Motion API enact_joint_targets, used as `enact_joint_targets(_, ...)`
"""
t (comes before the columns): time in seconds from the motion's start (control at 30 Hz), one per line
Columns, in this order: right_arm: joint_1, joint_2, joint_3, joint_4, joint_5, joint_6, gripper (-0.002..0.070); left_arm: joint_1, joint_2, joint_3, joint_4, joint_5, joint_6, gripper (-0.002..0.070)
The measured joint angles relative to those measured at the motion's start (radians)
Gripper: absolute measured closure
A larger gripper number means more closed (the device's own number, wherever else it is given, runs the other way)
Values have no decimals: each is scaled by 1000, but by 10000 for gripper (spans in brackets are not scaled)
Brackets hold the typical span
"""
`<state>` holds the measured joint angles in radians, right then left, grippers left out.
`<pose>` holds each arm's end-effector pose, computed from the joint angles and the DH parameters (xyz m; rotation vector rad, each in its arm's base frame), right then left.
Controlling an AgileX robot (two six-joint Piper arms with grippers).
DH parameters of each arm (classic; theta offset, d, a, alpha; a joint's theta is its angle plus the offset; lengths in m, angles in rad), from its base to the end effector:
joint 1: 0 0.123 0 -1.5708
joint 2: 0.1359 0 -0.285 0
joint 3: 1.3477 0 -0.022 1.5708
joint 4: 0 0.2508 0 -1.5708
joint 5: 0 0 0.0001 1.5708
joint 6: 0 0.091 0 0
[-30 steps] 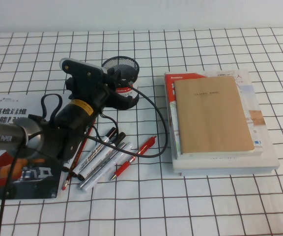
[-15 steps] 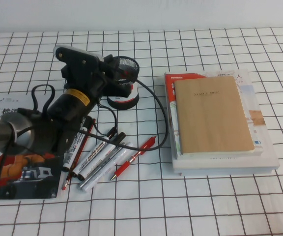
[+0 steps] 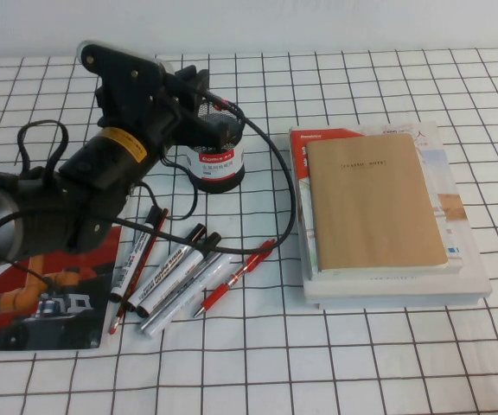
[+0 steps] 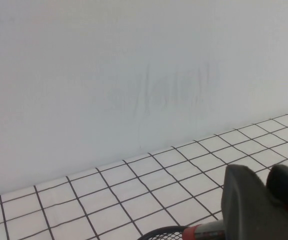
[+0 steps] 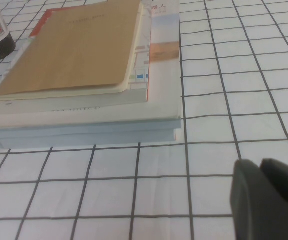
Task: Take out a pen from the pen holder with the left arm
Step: 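Take a marker out of the pen holder and lay it on the table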
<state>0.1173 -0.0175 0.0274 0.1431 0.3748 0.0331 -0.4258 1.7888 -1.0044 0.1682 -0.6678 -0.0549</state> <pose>0.0514 0.0109 0.1715 0.0097 1.8716 0.2447 0.3564 -0.1720 0.2428 0.4810 1.5451 -0.3527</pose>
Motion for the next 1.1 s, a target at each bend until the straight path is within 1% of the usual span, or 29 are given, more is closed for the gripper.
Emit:
enact_joint_targets(0.13, 0, 0, 0, 0, 0, 0, 690, 0, -49, 0, 8, 65, -2, 629)
enact_joint_targets(0.33, 0, 0, 0, 0, 0, 0, 690, 0, -165, 0, 27, 229, -2, 629)
enact_joint_targets(0.67, 0, 0, 0, 0, 0, 0, 690, 0, -381, -3, 29, 586, -43, 629)
enact_joint_targets(0.77, 0, 0, 0, 0, 0, 0, 690, 0, -409, -54, 29, 762, -45, 629)
enact_joint_targets(0.93, 0, 0, 0, 0, 0, 0, 690, 0, -407, -213, 7, 1155, -43, 629)
enact_joint_targets(1.0, 0, 0, 0, 0, 0, 0, 690, 0, -395, -284, -28, 1294, -14, 629)
enact_joint_targets(1.1, 0, 0, 0, 0, 0, 0, 690, 0, -359, -389, -109, 1470, 81, 629)
